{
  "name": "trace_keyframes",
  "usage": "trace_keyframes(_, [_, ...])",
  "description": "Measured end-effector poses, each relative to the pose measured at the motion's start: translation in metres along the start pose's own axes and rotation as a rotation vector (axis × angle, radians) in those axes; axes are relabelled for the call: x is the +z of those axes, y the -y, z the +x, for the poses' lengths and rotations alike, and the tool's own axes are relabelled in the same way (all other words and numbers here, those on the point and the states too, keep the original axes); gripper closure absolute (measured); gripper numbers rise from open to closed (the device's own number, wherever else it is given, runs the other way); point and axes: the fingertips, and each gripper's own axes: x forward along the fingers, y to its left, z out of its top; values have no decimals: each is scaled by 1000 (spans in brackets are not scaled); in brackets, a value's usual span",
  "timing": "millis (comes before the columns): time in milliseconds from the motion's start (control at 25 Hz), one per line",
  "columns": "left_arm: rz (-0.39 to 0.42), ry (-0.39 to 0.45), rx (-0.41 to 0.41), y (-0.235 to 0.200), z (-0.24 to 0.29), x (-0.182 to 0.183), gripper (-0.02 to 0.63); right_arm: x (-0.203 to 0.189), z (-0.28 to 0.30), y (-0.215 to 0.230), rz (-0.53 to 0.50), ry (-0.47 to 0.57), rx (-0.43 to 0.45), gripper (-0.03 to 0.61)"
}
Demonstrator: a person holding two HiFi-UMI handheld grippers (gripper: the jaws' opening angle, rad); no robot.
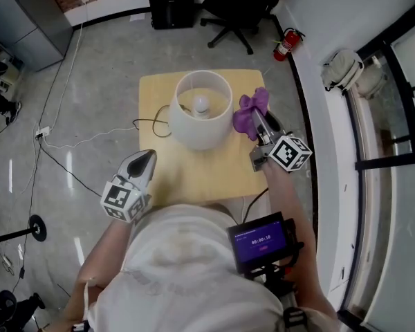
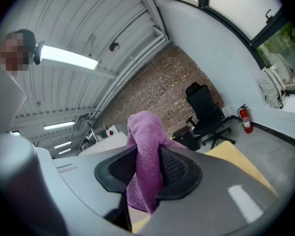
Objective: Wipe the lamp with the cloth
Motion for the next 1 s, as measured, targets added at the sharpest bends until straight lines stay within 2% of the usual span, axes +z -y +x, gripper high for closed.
trace_keyframes(80, [-14,10,-21,-1,1,0,612,31,5,-17,30,76,34,449])
trace_keyframes(160, [-29,17,-40,-3,0,-2,612,60,10,-39,14,135,73,449])
trace_keyframes(240, [-44,18,-56,-6,-3,-6,612,82,17,-61,-28,169,108,449])
trace_keyframes(320, [-51,16,-64,-12,-3,-9,612,89,26,-71,-52,170,114,449])
trace_keyframes(640, [-28,7,-74,-11,-5,-7,612,46,46,-50,-91,26,55,449])
trace_keyframes(840, [-34,-8,-28,-18,1,-11,612,35,58,-36,-93,-14,66,451])
trace_keyframes(1000, [-49,-9,15,-18,7,-10,612,12,61,-13,-94,-88,51,449])
